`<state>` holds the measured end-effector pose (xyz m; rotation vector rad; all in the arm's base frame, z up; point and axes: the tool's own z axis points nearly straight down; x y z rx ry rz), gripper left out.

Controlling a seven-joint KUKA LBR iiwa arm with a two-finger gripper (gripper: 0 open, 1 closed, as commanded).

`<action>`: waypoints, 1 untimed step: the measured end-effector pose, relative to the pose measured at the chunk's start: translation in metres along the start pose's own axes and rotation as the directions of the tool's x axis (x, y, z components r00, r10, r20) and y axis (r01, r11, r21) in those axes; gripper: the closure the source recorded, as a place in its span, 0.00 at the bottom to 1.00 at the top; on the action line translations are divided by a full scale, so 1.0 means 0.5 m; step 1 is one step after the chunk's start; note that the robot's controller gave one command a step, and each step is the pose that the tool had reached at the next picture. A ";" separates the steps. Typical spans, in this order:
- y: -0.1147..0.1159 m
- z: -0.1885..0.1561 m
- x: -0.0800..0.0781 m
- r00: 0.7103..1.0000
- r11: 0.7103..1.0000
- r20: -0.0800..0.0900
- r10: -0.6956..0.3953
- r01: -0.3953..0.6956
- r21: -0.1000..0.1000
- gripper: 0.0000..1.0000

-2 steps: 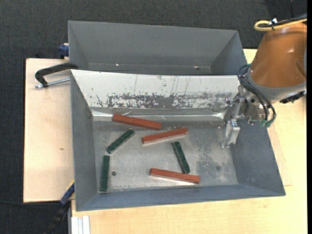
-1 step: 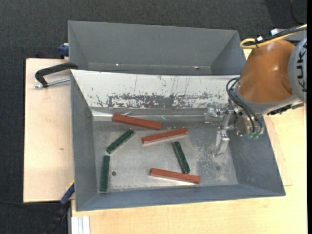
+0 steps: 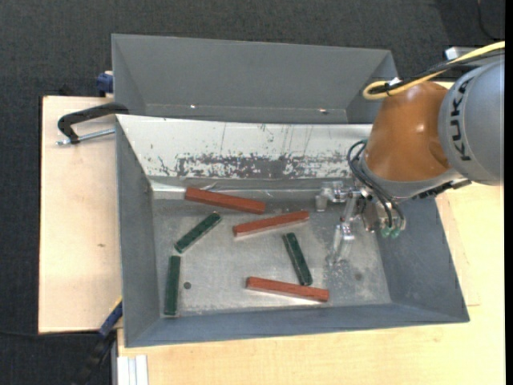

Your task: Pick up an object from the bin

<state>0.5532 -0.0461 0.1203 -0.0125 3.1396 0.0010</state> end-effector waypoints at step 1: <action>0.049 0.078 -0.024 1.000 1.000 0.001 0.027 -0.027 -0.001 0.00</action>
Offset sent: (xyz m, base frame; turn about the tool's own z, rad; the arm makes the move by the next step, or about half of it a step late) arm 0.0375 0.0505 -0.0503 0.0326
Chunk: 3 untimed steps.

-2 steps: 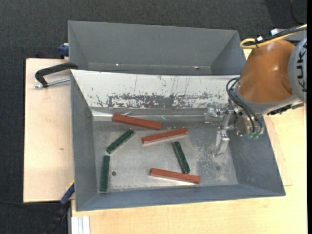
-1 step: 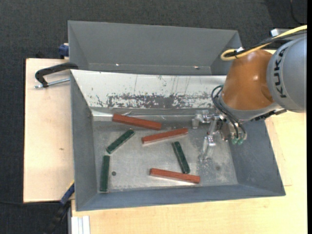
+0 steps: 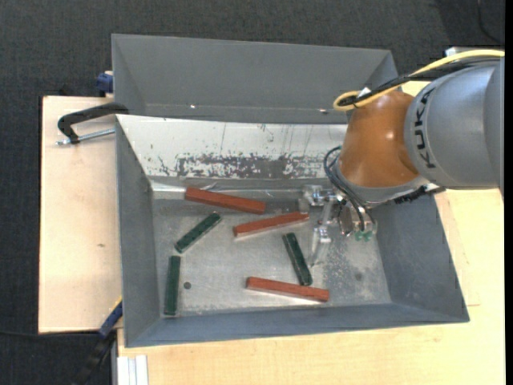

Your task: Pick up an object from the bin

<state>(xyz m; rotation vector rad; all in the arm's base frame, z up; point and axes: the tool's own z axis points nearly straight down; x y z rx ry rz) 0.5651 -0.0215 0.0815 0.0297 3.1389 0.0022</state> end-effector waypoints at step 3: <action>0.064 -0.223 -0.015 1.000 1.000 0.003 0.007 -0.007 0.000 1.00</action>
Offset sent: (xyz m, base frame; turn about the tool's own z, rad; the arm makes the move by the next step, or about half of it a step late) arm 0.0000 0.0000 0.0000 0.0000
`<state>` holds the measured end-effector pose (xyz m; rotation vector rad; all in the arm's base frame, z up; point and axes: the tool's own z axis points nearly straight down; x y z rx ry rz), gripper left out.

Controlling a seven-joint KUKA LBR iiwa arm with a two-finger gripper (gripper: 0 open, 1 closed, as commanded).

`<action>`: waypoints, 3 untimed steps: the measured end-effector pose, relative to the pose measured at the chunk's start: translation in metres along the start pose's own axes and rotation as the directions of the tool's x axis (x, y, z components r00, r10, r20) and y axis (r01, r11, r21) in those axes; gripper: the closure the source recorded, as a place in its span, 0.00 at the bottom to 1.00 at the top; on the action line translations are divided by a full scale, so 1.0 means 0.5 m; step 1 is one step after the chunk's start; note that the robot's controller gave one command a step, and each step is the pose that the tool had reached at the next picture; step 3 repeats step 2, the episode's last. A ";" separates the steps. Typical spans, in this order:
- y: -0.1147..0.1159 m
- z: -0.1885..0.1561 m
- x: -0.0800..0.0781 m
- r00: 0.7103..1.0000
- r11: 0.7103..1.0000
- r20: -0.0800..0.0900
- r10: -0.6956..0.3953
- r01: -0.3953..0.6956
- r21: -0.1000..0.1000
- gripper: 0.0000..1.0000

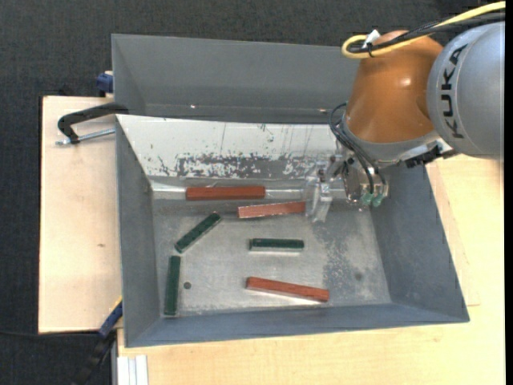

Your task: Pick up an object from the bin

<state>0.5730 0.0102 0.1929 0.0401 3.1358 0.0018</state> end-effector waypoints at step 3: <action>0.000 -0.021 0.008 0.992 0.992 0.012 -0.127 0.127 0.002 1.00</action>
Offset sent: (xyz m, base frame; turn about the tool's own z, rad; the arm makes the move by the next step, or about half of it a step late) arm 0.0035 0.0097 0.1250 -0.4150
